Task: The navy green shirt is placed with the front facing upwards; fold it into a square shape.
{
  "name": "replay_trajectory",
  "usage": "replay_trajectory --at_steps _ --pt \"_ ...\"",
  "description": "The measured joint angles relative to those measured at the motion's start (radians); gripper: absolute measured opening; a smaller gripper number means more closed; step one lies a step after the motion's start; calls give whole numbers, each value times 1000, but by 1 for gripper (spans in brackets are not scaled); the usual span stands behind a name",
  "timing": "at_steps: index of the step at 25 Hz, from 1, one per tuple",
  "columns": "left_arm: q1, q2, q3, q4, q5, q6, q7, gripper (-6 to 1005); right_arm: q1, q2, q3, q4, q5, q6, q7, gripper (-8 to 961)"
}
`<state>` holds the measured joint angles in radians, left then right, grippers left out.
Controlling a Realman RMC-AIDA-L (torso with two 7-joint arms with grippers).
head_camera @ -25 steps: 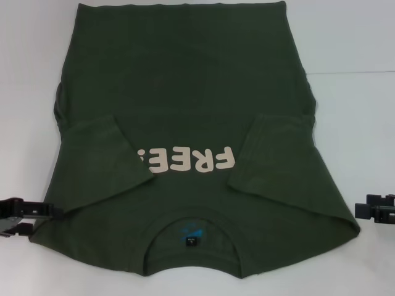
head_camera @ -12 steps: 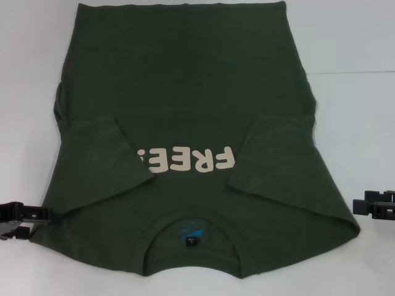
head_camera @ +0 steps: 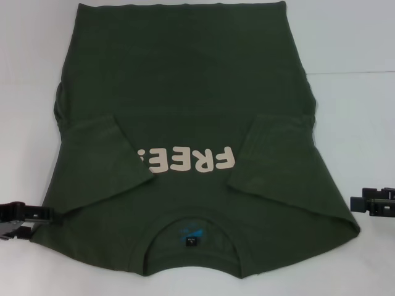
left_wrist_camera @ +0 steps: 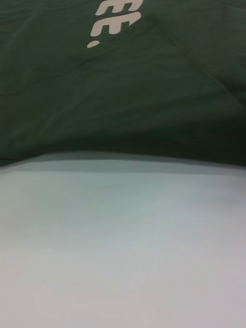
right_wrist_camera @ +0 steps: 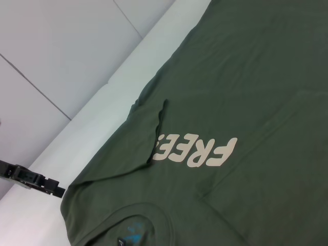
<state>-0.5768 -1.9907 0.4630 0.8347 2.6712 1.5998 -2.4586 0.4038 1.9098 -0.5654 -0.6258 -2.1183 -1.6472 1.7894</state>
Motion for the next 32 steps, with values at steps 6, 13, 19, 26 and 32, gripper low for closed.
replay_trajectory --at_steps 6,13,19,26,32 --pt "-4 2 0 -9 0 -2 5 949 3 -1 -1 0 0 0 0 869" --pt "-12 3 3 -35 0 -2 7 950 3 -2 -1 0 0 0 -1 869" --pt "-20 3 11 -38 -4 3 8 949 3 -2 -2 0 0 2 -2 868" --pt "-25 13 11 -27 9 2 8 949 4 -2 -2 1 -7 9 -2 865" --pt "-26 14 13 -22 51 -3 10 949 6 0 -2 2 -11 11 -2 861"
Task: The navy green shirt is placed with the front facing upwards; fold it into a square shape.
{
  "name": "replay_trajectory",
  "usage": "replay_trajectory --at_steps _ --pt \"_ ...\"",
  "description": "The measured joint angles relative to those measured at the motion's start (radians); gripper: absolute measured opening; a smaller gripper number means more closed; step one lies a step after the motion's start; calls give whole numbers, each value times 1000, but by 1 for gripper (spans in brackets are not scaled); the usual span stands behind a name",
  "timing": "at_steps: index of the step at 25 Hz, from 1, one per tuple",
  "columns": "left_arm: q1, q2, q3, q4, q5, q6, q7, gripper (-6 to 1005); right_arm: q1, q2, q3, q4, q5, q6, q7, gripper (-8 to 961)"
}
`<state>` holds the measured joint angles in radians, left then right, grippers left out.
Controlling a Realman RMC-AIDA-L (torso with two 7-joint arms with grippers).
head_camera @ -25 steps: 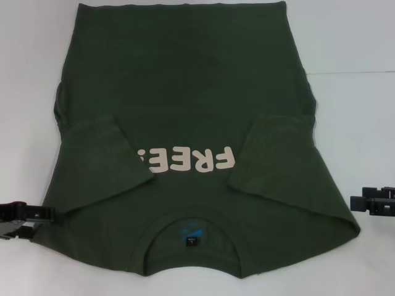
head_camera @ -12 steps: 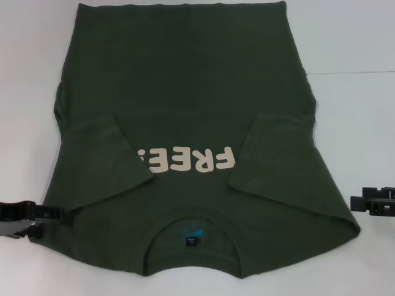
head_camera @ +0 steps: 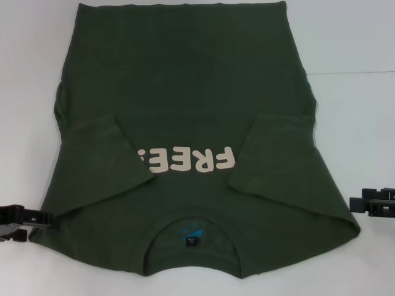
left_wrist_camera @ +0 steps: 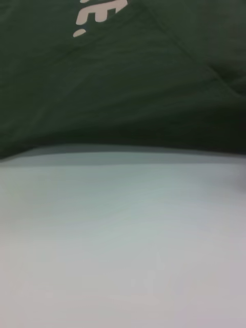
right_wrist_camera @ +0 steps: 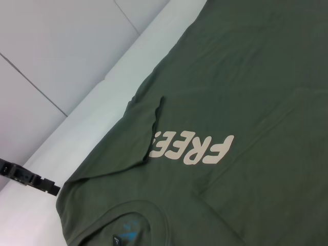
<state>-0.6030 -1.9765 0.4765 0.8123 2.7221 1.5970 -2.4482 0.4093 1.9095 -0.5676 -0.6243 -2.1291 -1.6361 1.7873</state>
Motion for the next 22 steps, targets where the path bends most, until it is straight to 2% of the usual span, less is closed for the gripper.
replay_trajectory --at_steps 22 --pt "-3 -8 18 -10 2 -28 2 950 11 -2 0 0 0 1 4 845"
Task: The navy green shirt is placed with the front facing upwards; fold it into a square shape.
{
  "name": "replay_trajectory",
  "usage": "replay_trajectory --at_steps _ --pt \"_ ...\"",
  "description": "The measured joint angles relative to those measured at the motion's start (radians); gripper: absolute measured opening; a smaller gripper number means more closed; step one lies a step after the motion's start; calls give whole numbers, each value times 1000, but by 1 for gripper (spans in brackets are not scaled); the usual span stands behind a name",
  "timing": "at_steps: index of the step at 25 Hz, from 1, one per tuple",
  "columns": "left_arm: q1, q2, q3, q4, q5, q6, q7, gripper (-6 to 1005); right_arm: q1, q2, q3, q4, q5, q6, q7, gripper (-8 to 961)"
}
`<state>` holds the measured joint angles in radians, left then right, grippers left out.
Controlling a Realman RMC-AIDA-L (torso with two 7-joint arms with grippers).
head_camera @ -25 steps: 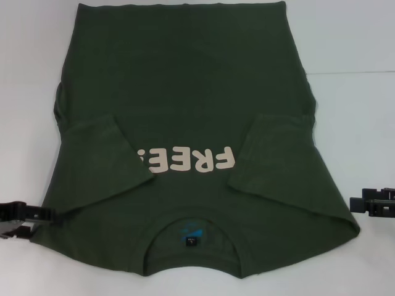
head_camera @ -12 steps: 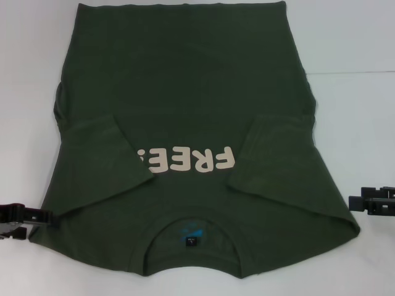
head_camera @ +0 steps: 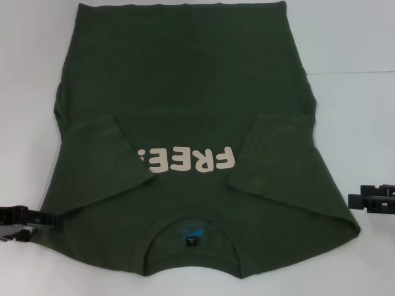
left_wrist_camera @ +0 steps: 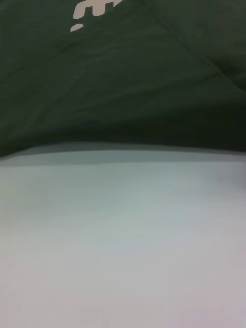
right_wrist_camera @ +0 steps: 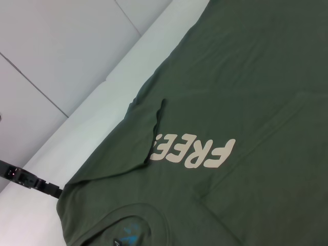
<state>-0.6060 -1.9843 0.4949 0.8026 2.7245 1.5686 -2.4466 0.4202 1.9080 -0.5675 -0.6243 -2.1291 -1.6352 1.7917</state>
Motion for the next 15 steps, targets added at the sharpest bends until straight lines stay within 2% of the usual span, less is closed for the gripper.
replay_trajectory --at_steps 15 --pt "-44 -10 4 -56 -9 1 0 949 1 0 0 0 -10 0 2 834"
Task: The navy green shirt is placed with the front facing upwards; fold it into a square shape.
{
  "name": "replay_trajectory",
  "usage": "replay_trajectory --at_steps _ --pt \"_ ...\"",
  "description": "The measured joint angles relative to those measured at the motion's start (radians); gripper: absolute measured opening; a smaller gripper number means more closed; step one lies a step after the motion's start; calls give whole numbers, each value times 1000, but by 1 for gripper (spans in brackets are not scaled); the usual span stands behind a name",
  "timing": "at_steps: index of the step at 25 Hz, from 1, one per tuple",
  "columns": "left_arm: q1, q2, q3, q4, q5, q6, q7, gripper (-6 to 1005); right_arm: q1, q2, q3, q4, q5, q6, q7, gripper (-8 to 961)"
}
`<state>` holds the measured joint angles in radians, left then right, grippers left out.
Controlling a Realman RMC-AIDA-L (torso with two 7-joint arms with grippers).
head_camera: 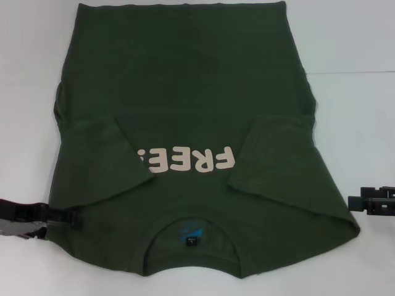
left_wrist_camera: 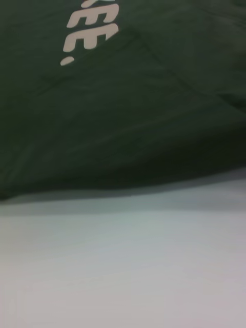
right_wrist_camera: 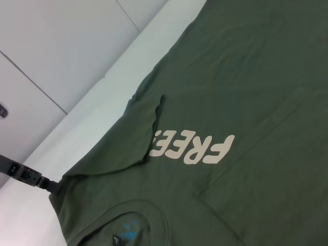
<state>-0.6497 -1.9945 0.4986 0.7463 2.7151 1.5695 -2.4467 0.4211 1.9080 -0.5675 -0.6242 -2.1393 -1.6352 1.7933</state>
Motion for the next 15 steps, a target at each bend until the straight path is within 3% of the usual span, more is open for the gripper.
replay_trajectory --at_steps 8,13,15 --pt "-14 -4 0 -2 0 -3 -5 949 1 0 4 0 -1 0 0 828" --pt "-16 -8 2 0 3 -17 -7 893 2 0 8 0 -1 0 0 824" --pt "-17 -8 9 1 7 -22 -7 738 4 -1 8 0 -1 0 0 823"
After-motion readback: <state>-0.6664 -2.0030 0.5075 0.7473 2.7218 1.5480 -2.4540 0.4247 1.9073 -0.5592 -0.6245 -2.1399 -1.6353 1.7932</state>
